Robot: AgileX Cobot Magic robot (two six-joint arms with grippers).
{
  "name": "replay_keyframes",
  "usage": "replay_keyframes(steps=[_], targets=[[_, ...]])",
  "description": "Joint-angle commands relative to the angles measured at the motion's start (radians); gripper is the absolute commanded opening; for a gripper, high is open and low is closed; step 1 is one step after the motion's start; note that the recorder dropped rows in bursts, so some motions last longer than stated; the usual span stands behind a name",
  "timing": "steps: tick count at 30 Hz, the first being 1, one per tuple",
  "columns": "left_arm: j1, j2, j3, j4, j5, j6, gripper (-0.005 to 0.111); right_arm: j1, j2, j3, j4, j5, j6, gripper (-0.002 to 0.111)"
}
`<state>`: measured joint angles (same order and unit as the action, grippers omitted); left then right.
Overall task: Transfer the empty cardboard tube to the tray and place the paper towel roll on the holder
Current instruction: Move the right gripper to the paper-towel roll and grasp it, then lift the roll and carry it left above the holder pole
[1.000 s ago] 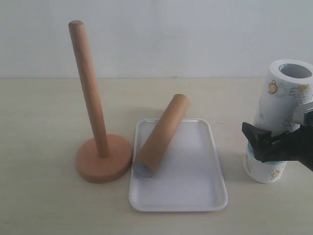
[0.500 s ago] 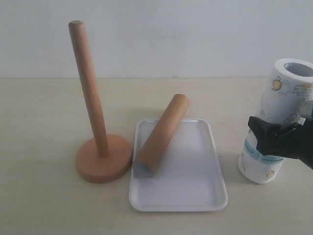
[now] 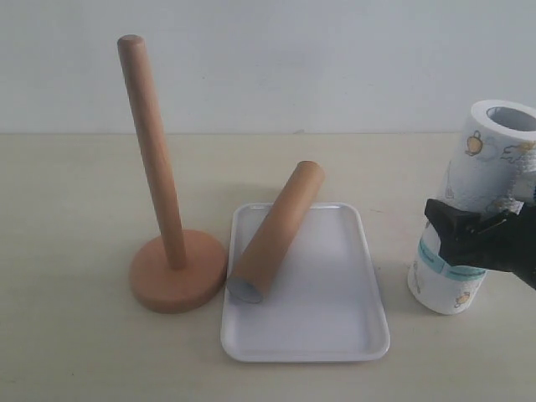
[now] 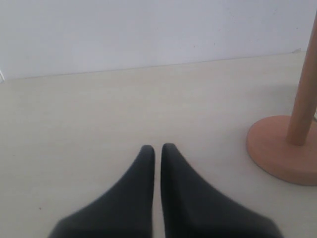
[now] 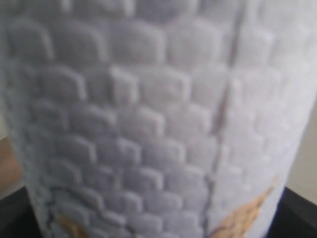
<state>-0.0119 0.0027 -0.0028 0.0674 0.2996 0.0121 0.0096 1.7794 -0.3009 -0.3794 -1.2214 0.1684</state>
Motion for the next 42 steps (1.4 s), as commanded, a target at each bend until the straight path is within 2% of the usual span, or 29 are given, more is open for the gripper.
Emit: replay_keyframes(steps=[1, 7, 12, 15, 19, 21, 25, 29, 34, 39, 42], targets=[[0.002, -0.003, 0.003, -0.005, -0.001, 0.005, 0.004, 0.0, -0.002, -0.002, -0.014, 0.0, 0.015, 0.0], [0.002, -0.003, 0.003, -0.005, -0.001, 0.005, 0.004, 0.0, -0.083, -0.002, -0.072, 0.0, 0.043, 0.0], [0.002, -0.003, 0.003, -0.005, -0.001, 0.005, 0.004, 0.0, -0.241, -0.002, -0.115, 0.0, 0.129, 0.0], [0.002, -0.003, 0.003, -0.005, -0.001, 0.005, 0.004, 0.0, -0.356, -0.012, -0.213, 0.009, 0.214, 0.0], [0.002, -0.003, 0.003, -0.005, -0.001, 0.005, 0.004, 0.0, -0.526, -0.089, -0.421, 0.258, 0.441, 0.0], [0.002, -0.003, 0.003, -0.005, -0.001, 0.005, 0.004, 0.0, -0.588, -0.131, -0.451, 0.323, 0.546, 0.0], [0.002, -0.003, 0.003, -0.005, -0.001, 0.005, 0.004, 0.0, -0.703, -0.243, -0.523, 0.43, 0.658, 0.0], [0.002, -0.003, 0.003, -0.005, -0.001, 0.005, 0.004, 0.009, -0.706, -0.348, -0.635, 0.435, 0.86, 0.0], [0.002, -0.003, 0.003, -0.005, -0.001, 0.005, 0.004, 0.14, -0.66, -0.498, -0.665, 0.462, 0.887, 0.0], [0.002, -0.003, 0.003, -0.005, -0.001, 0.005, 0.004, 0.345, -0.602, -0.667, -0.667, 0.666, 0.869, 0.0], [0.002, -0.003, 0.003, -0.005, -0.001, 0.005, 0.004, 0.456, -0.561, -0.786, -0.687, 0.728, 0.868, 0.0]])
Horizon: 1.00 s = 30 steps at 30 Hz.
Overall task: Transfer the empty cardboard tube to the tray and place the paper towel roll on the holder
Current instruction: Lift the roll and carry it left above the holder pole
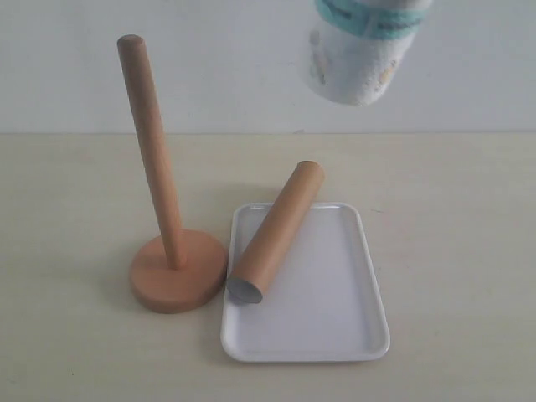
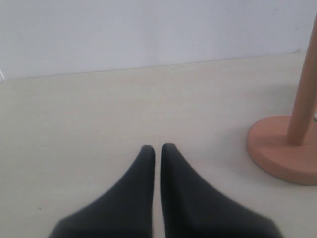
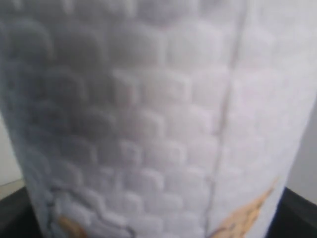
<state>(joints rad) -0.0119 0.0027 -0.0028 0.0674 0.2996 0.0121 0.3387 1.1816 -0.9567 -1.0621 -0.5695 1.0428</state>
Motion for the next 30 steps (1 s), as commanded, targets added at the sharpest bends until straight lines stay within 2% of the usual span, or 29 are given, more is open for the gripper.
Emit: replay_keyframes(steps=[1, 6, 11, 14, 23, 28, 30], targets=[[0.002, -0.003, 0.003, -0.005, -0.001, 0.005, 0.004, 0.165, 0.054, -0.171, -0.004, 0.102, -0.007, 0.0], [0.002, -0.003, 0.003, -0.005, -0.001, 0.005, 0.004, 0.298, 0.16, -0.347, -0.006, 0.29, -0.007, 0.0], [0.002, -0.003, 0.003, -0.005, -0.001, 0.005, 0.004, 0.391, 0.259, -0.484, -0.021, 0.32, -0.005, 0.0], [0.002, -0.003, 0.003, -0.005, -0.001, 0.005, 0.004, 0.437, 0.309, -0.547, -0.025, 0.411, -0.005, 0.0], [0.002, -0.003, 0.003, -0.005, -0.001, 0.005, 0.004, 0.473, 0.459, -0.715, -0.029, 0.509, 0.055, 0.0], [0.002, -0.003, 0.003, -0.005, -0.001, 0.005, 0.004, 0.497, 0.495, -0.741, -0.026, 0.629, 0.056, 0.0], [0.002, -0.003, 0.003, -0.005, -0.001, 0.005, 0.004, 0.507, 0.506, -0.741, -0.026, 0.624, 0.047, 0.0]])
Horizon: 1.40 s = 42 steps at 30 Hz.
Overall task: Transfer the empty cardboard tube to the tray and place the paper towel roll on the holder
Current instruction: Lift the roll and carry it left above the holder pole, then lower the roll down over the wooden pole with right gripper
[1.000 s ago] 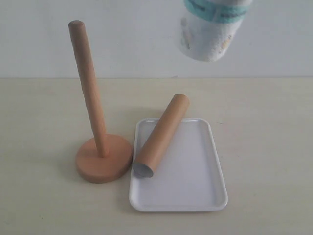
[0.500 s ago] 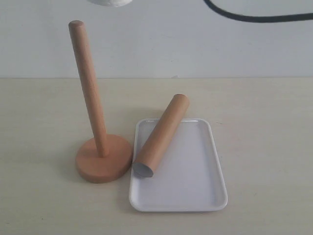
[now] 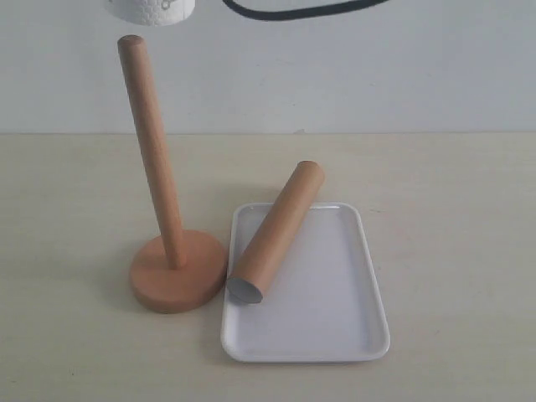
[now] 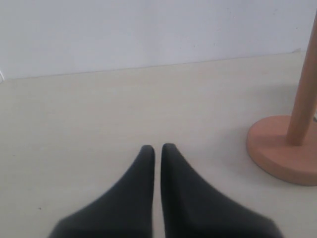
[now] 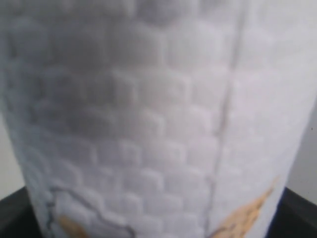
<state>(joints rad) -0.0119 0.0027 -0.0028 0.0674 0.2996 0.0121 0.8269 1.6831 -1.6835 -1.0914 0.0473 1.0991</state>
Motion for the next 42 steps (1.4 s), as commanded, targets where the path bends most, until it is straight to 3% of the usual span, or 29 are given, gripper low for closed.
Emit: replay_keyframes(steps=[1, 10, 42], targets=[[0.002, -0.003, 0.003, -0.005, -0.001, 0.005, 0.004, 0.021, 0.006, -0.014, 0.003, 0.005, -0.009, 0.0], [0.002, -0.003, 0.003, -0.005, -0.001, 0.005, 0.004, 0.023, 0.019, -0.014, 0.095, 0.023, -0.003, 0.0], [0.002, -0.003, 0.003, -0.005, -0.001, 0.005, 0.004, 0.063, 0.148, -0.014, 0.118, 0.12, -0.147, 0.0]])
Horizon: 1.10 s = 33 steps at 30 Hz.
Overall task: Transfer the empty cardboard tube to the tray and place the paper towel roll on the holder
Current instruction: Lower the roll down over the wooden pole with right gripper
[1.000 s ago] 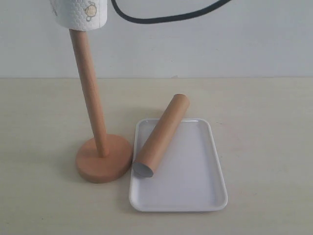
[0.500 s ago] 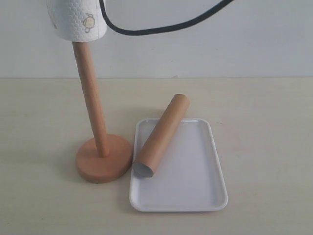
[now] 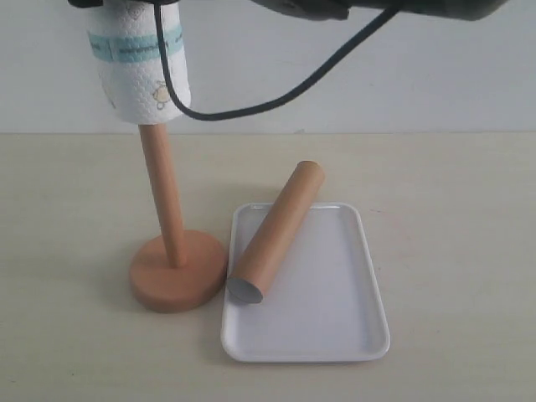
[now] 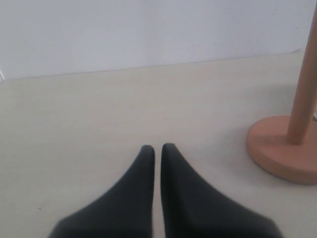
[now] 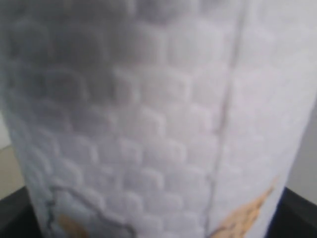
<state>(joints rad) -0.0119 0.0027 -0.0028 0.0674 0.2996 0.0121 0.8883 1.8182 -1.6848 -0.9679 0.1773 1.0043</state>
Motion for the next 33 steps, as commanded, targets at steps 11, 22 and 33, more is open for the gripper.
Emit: replay_keyframes(steps=[11, 22, 33], targets=[[0.002, -0.003, 0.003, -0.005, -0.001, 0.005, 0.004, 0.005, 0.02, 0.122, -0.036, -0.127, -0.055, 0.0], [0.002, -0.003, 0.003, -0.005, 0.001, 0.005, 0.004, 0.005, 0.02, 0.14, -0.034, -0.137, -0.053, 0.0], [0.002, -0.003, 0.003, -0.005, 0.001, 0.005, 0.004, 0.0, 0.018, 0.145, -0.034, -0.146, -0.043, 0.0]])
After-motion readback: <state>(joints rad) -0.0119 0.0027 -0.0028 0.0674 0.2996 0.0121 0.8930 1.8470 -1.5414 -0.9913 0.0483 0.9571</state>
